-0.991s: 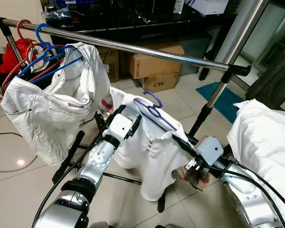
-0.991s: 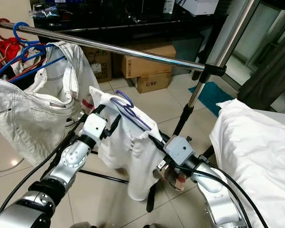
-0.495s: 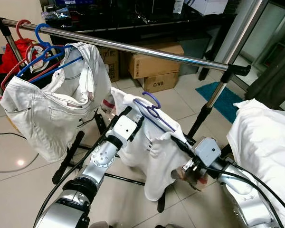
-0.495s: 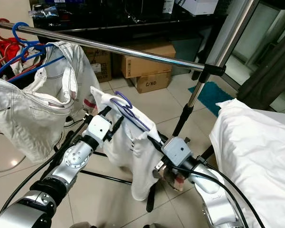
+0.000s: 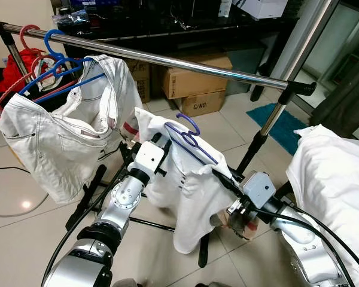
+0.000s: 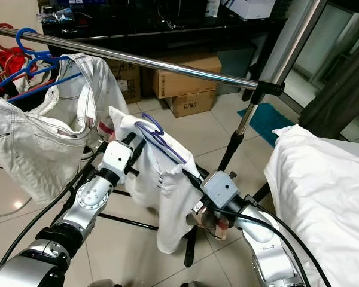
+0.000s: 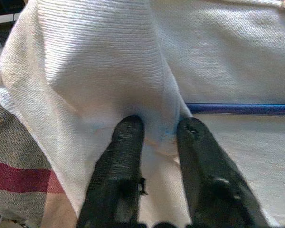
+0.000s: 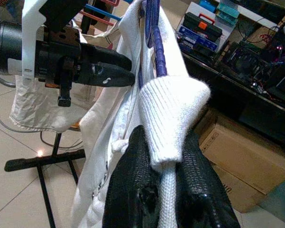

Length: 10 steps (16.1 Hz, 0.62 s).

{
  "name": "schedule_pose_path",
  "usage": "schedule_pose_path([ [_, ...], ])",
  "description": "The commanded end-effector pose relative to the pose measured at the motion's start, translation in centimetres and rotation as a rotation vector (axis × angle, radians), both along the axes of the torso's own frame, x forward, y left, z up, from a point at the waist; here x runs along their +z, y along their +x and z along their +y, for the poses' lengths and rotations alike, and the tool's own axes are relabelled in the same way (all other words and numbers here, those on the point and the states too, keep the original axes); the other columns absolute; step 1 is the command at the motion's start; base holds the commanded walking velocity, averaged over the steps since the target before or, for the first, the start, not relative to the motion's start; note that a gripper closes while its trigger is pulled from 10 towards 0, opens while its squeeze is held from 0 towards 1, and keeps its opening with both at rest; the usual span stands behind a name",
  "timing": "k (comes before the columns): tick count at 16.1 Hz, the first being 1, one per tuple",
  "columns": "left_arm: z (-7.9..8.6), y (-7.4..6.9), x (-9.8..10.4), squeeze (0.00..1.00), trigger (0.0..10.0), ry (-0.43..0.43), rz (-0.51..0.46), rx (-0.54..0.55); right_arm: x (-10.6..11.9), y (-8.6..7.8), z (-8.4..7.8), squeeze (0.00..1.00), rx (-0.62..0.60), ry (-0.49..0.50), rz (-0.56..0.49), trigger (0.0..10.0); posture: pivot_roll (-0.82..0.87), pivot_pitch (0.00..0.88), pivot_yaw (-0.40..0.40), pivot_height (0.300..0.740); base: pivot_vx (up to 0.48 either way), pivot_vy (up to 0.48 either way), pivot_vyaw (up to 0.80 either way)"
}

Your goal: Hang hanger

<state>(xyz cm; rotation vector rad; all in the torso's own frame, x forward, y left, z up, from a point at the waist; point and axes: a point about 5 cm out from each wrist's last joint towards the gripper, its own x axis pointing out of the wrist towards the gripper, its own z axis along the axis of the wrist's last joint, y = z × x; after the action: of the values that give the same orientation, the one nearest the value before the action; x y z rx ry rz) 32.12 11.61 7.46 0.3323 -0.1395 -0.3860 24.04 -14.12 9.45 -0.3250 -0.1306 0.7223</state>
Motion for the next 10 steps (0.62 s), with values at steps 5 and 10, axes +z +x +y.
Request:
schedule_pose_path([
  [5, -1.09, -0.21, 0.16, 0.00, 0.0, 0.057, -0.025, -0.088, 0.39, 0.55, -0.54, 0.00, -0.022, 0.009, -0.030, 0.0, 0.06, 0.014, -0.062, 0.740, 0.000, 0.000, 0.00],
  [10, -0.69, -0.34, 0.37, 1.00, 10.0, 0.029, -0.069, -0.014, 0.07, 0.64, -0.83, 0.00, -0.034, 0.005, -0.022, 0.0, 0.06, 0.015, -0.062, 0.740, 0.000, 0.000, 0.00],
])
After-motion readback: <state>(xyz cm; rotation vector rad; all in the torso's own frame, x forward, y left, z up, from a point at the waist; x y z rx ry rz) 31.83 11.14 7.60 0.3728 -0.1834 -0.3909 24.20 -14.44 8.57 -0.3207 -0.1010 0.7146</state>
